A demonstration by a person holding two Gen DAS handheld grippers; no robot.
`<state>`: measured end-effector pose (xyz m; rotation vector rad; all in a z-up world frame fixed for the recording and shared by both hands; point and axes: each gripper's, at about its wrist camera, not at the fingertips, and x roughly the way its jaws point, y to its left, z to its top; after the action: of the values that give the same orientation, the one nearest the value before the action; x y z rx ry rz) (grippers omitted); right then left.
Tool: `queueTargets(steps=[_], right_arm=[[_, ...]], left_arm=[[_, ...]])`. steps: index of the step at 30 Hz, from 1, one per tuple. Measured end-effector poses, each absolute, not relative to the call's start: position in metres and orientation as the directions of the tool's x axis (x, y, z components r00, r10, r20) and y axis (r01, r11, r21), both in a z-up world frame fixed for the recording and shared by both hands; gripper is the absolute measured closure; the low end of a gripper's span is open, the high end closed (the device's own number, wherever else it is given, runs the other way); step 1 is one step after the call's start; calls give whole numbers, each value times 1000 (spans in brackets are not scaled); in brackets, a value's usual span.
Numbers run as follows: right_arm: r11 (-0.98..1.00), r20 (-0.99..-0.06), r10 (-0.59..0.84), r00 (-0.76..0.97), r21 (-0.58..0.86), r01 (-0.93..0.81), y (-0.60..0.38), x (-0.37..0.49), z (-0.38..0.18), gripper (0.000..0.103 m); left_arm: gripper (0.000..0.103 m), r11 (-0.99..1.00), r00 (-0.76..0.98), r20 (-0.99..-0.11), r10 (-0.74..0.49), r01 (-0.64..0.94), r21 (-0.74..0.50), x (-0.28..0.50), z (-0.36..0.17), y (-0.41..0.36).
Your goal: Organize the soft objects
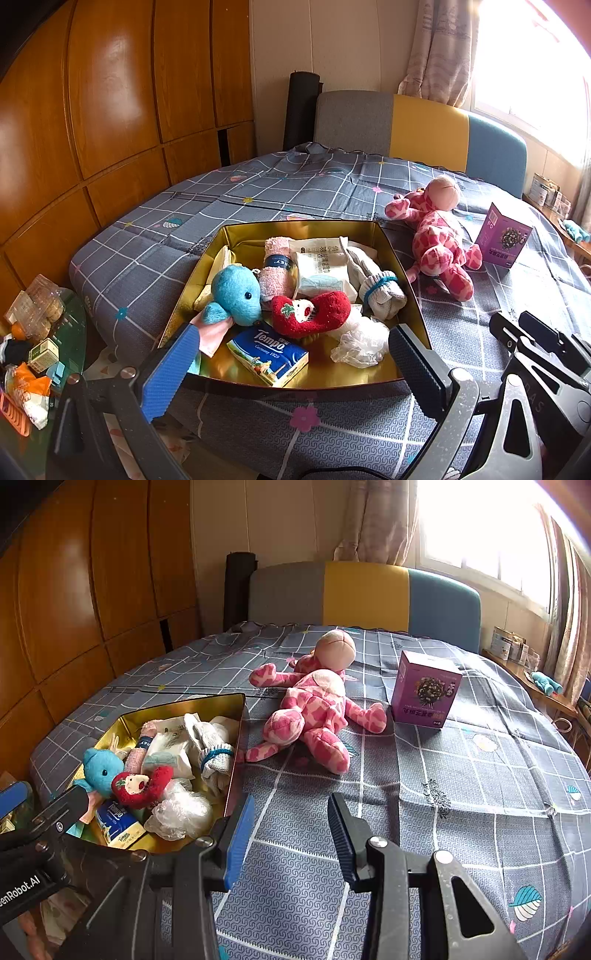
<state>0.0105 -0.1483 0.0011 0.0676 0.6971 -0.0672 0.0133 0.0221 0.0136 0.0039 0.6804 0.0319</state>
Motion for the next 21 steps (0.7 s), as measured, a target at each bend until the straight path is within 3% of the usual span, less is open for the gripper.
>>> queueTargets(steps=[15,21], right_arm=[[993,-640,-65,766,38,116,-153,11,1,62],[989,-644,-82,761,43,143,-159,12,-1,62]], left_arm=[[0,1000,749,-662,12,-24,-10,17,9,22],[2,1000,771,-637,20,-16,13,13,7,17]])
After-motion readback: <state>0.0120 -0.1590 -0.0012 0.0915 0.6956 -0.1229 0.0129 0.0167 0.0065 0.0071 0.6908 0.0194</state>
